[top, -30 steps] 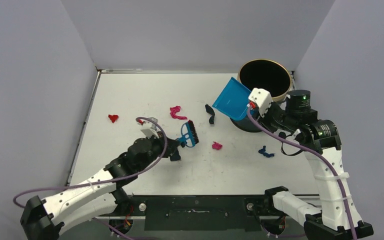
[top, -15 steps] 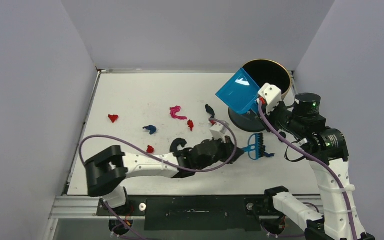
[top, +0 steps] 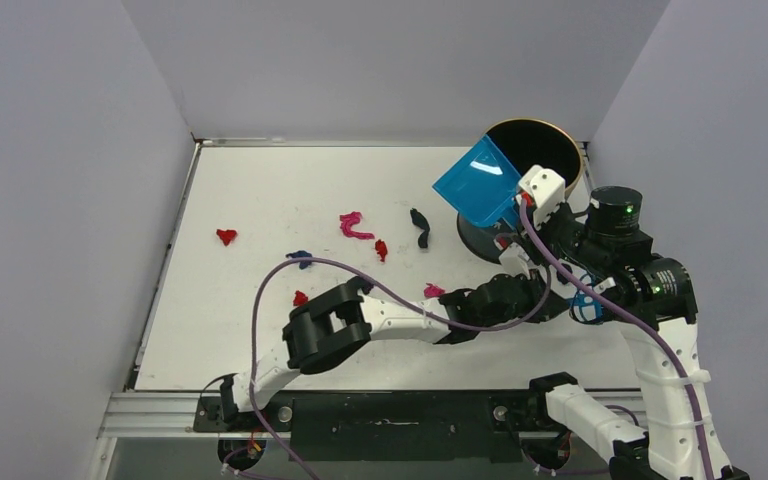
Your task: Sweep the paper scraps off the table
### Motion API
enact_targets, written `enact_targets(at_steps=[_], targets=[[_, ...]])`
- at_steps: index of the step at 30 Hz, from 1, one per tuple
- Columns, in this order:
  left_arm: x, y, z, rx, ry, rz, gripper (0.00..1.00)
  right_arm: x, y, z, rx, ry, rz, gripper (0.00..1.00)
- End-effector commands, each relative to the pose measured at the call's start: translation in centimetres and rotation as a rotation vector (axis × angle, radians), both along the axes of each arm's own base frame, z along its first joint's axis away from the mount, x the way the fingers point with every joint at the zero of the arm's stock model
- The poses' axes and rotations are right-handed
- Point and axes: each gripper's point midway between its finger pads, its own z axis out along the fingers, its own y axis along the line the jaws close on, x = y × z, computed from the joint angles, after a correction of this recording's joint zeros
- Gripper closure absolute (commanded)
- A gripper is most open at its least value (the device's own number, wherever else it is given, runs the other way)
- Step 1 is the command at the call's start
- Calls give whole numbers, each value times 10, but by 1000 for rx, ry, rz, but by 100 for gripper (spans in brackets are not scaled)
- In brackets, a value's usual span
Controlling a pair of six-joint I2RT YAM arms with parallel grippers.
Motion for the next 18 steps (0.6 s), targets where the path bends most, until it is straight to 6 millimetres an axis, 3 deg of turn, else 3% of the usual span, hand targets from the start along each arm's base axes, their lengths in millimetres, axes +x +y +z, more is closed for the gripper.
enact_targets(at_steps=[1, 7, 11, 18], targets=[[3, -26, 0, -66, 178, 28, 100, -1, 3, 9, 27, -39, 12, 95], [26, -21, -43, 23, 317, 126, 100, -4, 3, 4, 22, -25, 23, 95], [36, 1, -63, 88, 337, 168, 100, -5, 3, 0, 16, -23, 26, 95], [49, 79, -90, 240, 317, 256, 100, -3, 4, -4, 18, -34, 32, 95]])
